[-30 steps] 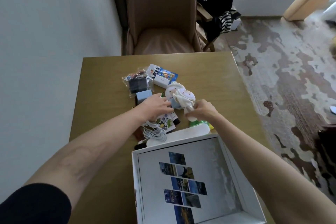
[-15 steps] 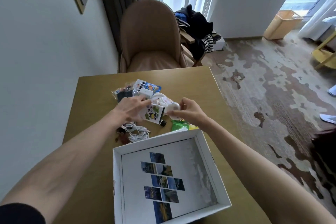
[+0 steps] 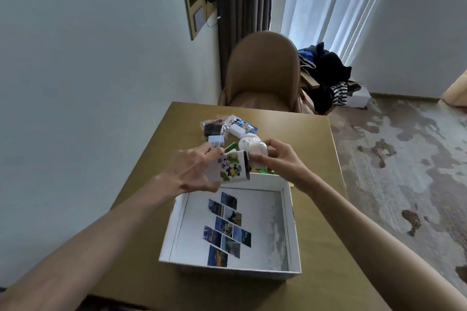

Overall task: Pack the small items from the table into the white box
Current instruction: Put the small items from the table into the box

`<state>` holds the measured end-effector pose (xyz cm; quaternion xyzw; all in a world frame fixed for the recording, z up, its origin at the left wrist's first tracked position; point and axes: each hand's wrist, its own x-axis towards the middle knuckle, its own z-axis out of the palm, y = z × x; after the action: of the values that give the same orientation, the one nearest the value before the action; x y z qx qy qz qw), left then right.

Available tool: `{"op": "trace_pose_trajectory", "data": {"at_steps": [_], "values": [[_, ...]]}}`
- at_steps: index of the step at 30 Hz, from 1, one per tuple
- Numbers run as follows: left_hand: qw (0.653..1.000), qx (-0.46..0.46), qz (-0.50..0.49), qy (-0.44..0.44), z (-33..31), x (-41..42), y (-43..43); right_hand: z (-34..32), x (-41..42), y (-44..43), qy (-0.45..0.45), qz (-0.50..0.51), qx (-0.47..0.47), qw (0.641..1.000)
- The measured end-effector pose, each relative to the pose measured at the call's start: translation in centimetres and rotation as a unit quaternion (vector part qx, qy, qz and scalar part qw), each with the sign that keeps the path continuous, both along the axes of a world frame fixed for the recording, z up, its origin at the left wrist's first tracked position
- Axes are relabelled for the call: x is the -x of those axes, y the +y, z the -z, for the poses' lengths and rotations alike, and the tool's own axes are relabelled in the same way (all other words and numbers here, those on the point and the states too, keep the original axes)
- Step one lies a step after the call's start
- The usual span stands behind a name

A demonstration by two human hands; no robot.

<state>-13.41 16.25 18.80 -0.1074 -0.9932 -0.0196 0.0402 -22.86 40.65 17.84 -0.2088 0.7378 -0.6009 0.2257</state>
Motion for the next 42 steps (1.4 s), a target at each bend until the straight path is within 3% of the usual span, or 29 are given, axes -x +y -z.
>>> {"op": "trace_pose_trajectory", "data": {"at_steps": [5, 8, 12, 18, 25, 29, 39, 42], "values": [[0.995, 0.076, 0.018, -0.064, 3.3, -3.0, 2.1, 1.6, -2.0, 0.7, 0.101, -0.009, -0.145, 0.984], [0.987, 0.100, 0.033, -0.120, 5.5, -3.0, 2.6, 2.4, -2.9, 1.3, 0.162, -0.027, -0.243, 0.956], [0.975, 0.143, 0.063, -0.159, 7.5, -1.7, 2.6, 4.2, -3.9, 1.7, 0.262, -0.106, -0.372, 0.884], [0.980, 0.123, 0.052, -0.147, 10.2, -1.2, 0.7, 6.6, -4.5, 0.8, 0.295, -0.153, -0.464, 0.821], [0.987, 0.105, 0.068, -0.102, 11.3, -2.1, -0.2, 9.4, -4.6, 0.1, 0.402, -0.089, -0.585, 0.699], [0.988, 0.098, 0.061, -0.105, 10.9, -2.1, 0.1, 9.8, -5.5, -0.2, 0.433, -0.087, -0.582, 0.683], [0.990, 0.094, 0.042, -0.095, 11.5, -2.8, -1.6, 9.0, -7.3, 1.5, 0.416, -0.071, -0.602, 0.678], [0.986, 0.124, 0.049, -0.096, 12.0, -3.2, -1.7, 9.4, -8.2, 2.0, 0.411, -0.079, -0.622, 0.662]]}}
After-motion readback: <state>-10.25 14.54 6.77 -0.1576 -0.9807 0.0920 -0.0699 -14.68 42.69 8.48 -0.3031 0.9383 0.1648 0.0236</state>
